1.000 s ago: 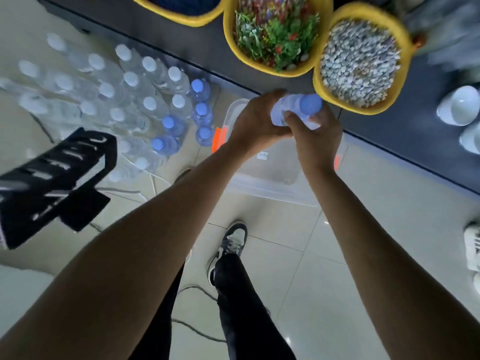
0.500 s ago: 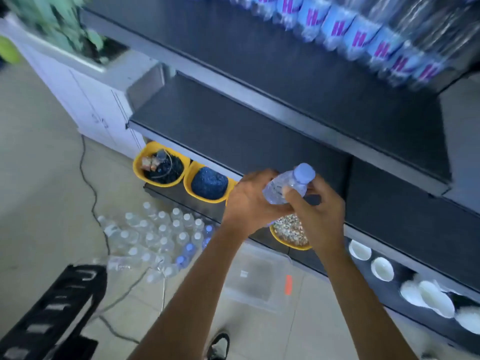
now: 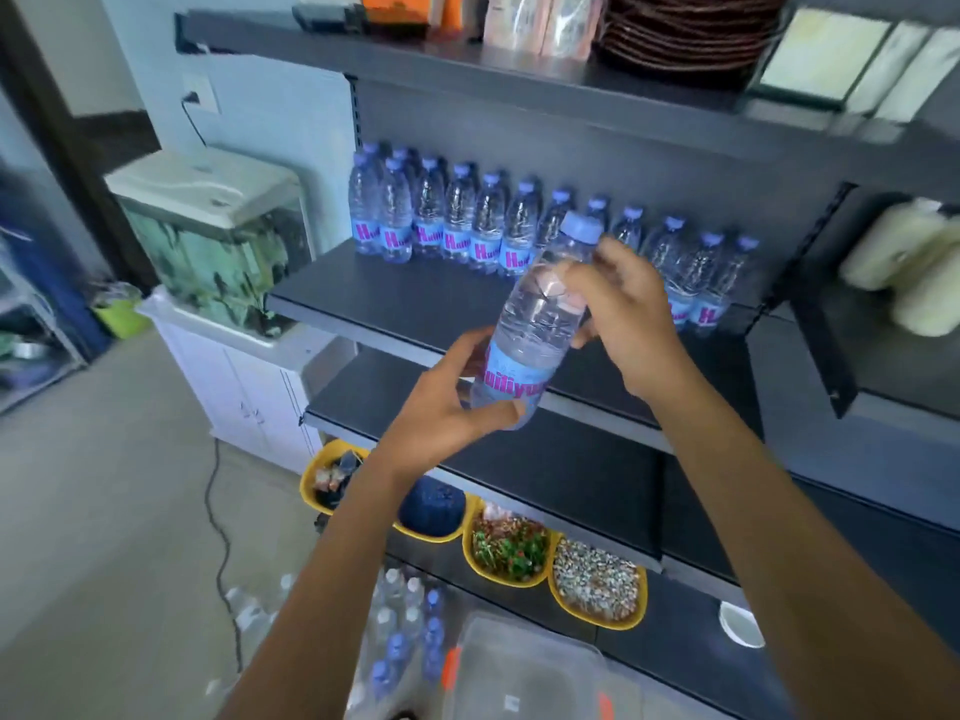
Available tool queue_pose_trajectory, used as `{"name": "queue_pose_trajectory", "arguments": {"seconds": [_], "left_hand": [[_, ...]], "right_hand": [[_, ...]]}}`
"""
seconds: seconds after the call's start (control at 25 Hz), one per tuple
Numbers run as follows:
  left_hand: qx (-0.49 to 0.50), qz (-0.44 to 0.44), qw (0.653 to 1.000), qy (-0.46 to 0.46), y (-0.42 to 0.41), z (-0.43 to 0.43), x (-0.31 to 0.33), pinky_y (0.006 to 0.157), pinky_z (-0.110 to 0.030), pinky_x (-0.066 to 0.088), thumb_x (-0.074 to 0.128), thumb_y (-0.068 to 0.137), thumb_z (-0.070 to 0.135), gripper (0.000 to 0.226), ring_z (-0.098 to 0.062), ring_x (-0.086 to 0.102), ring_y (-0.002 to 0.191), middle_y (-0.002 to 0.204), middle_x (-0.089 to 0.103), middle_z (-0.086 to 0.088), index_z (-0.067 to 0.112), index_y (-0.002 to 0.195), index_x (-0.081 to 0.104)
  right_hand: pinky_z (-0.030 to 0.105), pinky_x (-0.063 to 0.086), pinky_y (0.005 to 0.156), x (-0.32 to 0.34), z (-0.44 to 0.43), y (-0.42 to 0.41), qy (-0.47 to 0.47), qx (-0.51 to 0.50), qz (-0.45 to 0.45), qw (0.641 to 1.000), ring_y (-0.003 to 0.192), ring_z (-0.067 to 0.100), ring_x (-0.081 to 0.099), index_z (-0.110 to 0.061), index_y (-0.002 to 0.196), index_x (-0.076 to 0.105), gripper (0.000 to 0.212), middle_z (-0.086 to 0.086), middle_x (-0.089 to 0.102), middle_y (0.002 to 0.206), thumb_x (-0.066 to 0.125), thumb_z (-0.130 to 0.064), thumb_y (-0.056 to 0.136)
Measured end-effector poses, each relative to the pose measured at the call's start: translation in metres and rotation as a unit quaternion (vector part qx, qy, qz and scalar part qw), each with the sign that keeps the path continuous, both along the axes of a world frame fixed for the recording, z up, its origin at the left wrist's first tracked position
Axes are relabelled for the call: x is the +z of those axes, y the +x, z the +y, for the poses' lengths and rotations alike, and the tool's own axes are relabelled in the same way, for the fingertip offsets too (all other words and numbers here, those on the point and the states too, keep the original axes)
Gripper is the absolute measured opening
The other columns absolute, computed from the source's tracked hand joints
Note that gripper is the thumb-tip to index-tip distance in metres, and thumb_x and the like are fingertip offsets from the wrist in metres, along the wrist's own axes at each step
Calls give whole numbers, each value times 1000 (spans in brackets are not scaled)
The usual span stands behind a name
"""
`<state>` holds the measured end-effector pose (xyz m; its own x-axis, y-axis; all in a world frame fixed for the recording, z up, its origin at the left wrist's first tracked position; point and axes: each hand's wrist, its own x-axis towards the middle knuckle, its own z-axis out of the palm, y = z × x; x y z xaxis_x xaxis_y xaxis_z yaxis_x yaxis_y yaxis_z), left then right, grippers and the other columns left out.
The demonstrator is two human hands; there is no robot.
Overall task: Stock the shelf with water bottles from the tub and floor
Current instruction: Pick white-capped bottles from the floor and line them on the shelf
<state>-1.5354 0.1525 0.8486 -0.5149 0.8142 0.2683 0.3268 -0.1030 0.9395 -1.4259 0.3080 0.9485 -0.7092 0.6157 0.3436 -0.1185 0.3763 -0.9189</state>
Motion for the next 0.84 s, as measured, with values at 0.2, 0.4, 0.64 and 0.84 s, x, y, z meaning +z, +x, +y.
{"name": "queue_pose_trajectory", "arguments": {"seconds": [0.2, 0.4, 0.64, 0.84], "left_hand": [[13, -32, 999, 15, -30, 24, 11, 79, -15, 52, 86, 73, 26, 60, -2, 67, 103, 112, 71, 15, 25, 128, 60], [121, -1, 991, 56, -81, 65, 1, 80, -27, 56, 90, 64, 37, 62, -12, 64, 102, 109, 63, 8, 28, 114, 55], [233, 83, 969, -27, -174, 105, -47, 78, -20, 40, 84, 59, 44, 65, -13, 45, 102, 105, 48, 13, 30, 110, 46], [271, 61, 956, -91, -242, 138, -94, 76, -23, 38, 90, 64, 32, 65, -15, 43, 97, 102, 46, 11, 33, 101, 37]], "right_hand": [[29, 46, 58, 12, 34, -43, -45, 11, 24, 999, 73, 13, 61, -34, 89, 72, 15, -9, 73, 87, 58, -31, 85], [26, 55, 87, -2, 52, -116, -39, 50, 17, 998, 108, 9, 70, -24, 120, 56, 37, -16, 72, 110, 65, -44, 89], [38, 59, 91, -54, 62, -211, 21, -9, -117, 993, 111, 9, 67, -32, 143, 33, 92, -4, 62, 128, 87, -41, 68], [30, 56, 93, -103, 78, -289, 68, -35, -126, 989, 106, 11, 68, -22, 142, 33, 87, 2, 64, 124, 86, -14, 73]]}}
